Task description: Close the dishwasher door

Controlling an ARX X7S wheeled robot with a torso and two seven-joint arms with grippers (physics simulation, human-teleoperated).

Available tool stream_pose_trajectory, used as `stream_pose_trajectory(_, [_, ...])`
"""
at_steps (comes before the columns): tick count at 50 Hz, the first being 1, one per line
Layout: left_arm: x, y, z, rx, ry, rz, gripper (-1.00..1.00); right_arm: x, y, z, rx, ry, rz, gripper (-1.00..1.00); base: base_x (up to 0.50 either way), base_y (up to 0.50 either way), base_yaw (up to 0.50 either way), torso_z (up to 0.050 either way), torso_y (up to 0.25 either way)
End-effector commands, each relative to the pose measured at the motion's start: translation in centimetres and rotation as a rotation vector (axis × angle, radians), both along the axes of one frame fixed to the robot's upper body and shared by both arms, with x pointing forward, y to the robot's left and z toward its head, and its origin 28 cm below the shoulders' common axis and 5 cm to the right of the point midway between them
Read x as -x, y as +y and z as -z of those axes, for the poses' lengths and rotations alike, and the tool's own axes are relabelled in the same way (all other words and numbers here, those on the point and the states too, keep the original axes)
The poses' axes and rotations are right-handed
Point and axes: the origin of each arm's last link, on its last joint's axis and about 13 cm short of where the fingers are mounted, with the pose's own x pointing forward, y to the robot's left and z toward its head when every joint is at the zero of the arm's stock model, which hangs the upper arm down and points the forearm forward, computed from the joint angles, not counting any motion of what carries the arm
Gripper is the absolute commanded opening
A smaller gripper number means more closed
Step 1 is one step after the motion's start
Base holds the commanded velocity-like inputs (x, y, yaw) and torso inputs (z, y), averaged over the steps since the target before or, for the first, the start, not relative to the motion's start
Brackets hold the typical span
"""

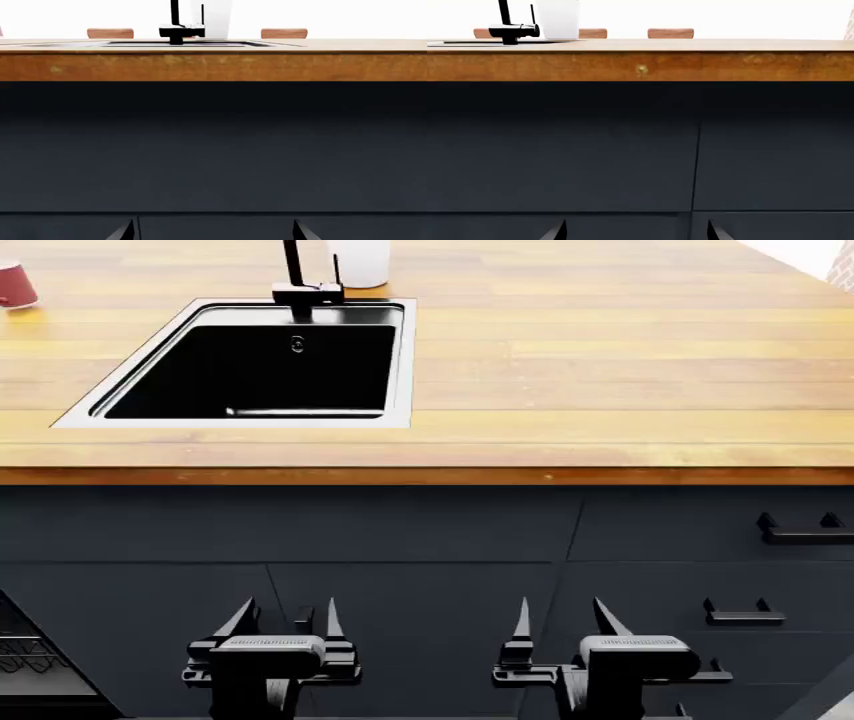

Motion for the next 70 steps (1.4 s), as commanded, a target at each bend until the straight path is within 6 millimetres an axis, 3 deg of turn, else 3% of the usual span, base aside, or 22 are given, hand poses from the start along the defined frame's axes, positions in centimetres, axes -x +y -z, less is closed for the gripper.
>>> stream_pose_trajectory(1, [0.0, 0.0, -0.1, -0.003, 0.001, -0.001, 1.00, 0.0, 0.1, -0.1, 0.002, 0.000, -0.004, 1.00, 0.00, 0.00, 0.00, 0.000, 0.000])
stream_pose_trajectory(19, [0.8, -0.1, -0.6, -0.022, 0.007, 0.003, 1.00, 1.1, -0.3, -0.4, 0.026, -0.014, 0.004, 1.00, 0.00, 0.00, 0.00, 0.000, 0.000])
stream_pose_trajectory(27, [5.0, -0.1, -0.1, -0.016, -0.010, 0.001, 1.00, 4.7, -1.3, 0.0, 0.034, -0.078, 0.012, 1.00, 0.00, 0.00, 0.00, 0.000, 0.000])
stream_pose_trajectory(45, [12.5, -0.6, -0.2, -0.029, -0.037, -0.015, 1.00, 11.5, -3.1, 0.8, 0.042, -0.066, 0.015, 1.00, 0.00, 0.00, 0.00, 0.000, 0.000])
stream_pose_trajectory(53, [15.5, -1.0, 0.8, -0.023, 0.011, -0.027, 1.00, 14.6, -4.1, 1.7, 0.071, -0.059, 0.044, 1.00, 0.00, 0.00, 0.00, 0.000, 0.000])
stream_pose_trajectory(60, [17.9, -0.7, 1.5, -0.027, 0.027, -0.044, 1.00, 16.4, -4.3, 2.6, 0.069, -0.036, 0.021, 1.00, 0.00, 0.00, 0.00, 0.000, 0.000])
stream_pose_trajectory(70, [20.2, -0.6, 1.5, -0.015, 0.039, -0.072, 1.00, 18.4, -4.5, 2.1, 0.099, -0.048, -0.006, 1.00, 0.00, 0.00, 0.00, 0.000, 0.000])
